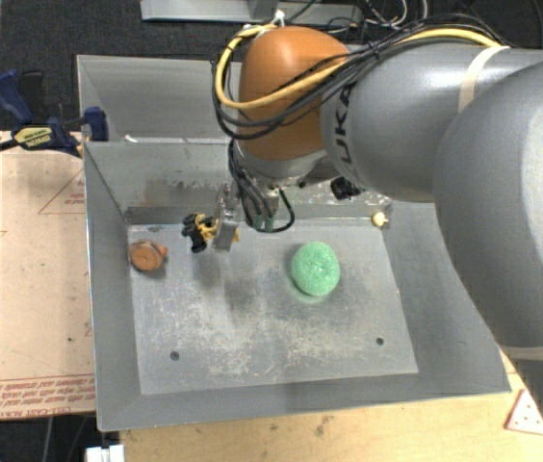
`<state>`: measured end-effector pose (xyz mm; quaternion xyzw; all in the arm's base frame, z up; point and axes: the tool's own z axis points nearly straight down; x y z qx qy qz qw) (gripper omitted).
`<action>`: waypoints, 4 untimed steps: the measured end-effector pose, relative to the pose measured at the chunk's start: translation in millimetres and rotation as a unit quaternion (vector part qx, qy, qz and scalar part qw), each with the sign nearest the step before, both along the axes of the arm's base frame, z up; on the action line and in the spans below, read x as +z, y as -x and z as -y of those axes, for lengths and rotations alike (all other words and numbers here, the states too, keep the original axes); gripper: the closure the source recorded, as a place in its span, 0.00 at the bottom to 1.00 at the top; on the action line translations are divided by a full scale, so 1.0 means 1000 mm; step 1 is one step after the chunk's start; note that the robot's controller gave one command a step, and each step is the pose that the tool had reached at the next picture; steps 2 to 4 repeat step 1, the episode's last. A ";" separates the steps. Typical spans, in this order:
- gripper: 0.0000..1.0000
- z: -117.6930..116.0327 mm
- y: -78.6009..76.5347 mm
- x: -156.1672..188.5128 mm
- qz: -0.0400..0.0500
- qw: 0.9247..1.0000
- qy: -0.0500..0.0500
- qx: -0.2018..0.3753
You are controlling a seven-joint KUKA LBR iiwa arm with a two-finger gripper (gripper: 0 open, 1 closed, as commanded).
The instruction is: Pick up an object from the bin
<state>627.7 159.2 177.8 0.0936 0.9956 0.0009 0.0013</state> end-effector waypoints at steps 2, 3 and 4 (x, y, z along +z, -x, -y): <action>1.00 0.000 0.000 0.000 0.000 1.000 0.000 0.000; 1.00 0.000 0.000 0.000 0.000 1.000 0.000 0.000; 1.00 0.000 0.000 0.000 0.000 1.000 0.000 0.000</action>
Offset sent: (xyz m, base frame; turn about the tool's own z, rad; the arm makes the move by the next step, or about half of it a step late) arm -0.0012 0.0128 0.0407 -0.0135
